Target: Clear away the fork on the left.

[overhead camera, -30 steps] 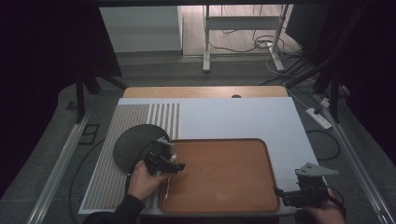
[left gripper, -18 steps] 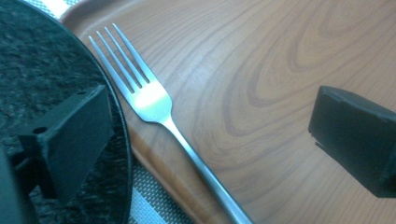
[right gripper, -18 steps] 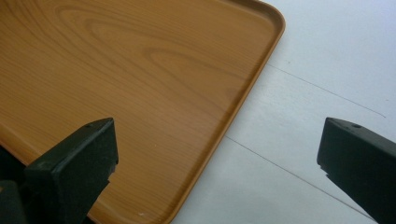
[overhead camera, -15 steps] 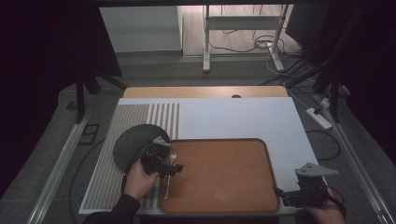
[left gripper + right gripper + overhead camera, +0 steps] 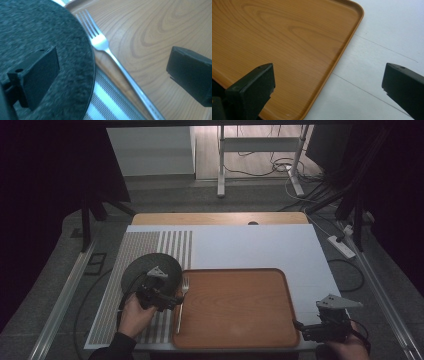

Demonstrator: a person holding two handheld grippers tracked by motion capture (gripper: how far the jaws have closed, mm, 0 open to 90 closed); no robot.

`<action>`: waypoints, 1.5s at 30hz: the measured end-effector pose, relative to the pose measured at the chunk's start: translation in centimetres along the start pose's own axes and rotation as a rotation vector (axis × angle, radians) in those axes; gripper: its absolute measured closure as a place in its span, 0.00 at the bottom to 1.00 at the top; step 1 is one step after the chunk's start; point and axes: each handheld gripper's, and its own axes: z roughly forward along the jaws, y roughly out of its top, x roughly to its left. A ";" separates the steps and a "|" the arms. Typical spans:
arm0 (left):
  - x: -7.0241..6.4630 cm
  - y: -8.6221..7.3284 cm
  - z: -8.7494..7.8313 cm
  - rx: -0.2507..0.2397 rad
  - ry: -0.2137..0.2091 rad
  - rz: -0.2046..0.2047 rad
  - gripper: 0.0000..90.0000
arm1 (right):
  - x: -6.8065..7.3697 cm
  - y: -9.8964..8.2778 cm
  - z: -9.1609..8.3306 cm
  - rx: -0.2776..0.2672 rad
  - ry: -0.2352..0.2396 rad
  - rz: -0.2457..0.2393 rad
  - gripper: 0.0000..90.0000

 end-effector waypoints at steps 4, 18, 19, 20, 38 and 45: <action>0.4 -1.0 -0.9 -0.029 -0.013 -0.028 0.00 | 0.0 0.0 0.0 0.001 -0.001 -0.001 0.00; 0.5 -4.8 -3.7 -0.053 0.021 -0.072 0.00 | 0.0 0.0 0.0 0.001 -0.002 0.001 0.00; 0.4 -5.0 -3.9 -0.056 0.024 -0.076 0.00 | 0.0 0.0 0.0 0.001 -0.002 0.001 0.00; 0.4 -5.3 -4.0 -0.058 0.025 -0.079 0.00 | 0.0 0.0 0.0 0.001 -0.003 0.001 0.00; -0.2 -8.2 -6.6 -0.107 0.056 -0.126 0.00 | 0.0 0.0 0.0 0.003 -0.005 0.006 0.00; -0.3 -8.8 -7.2 -0.118 0.083 -0.131 0.00 | 0.0 0.0 0.0 0.007 -0.006 0.007 0.00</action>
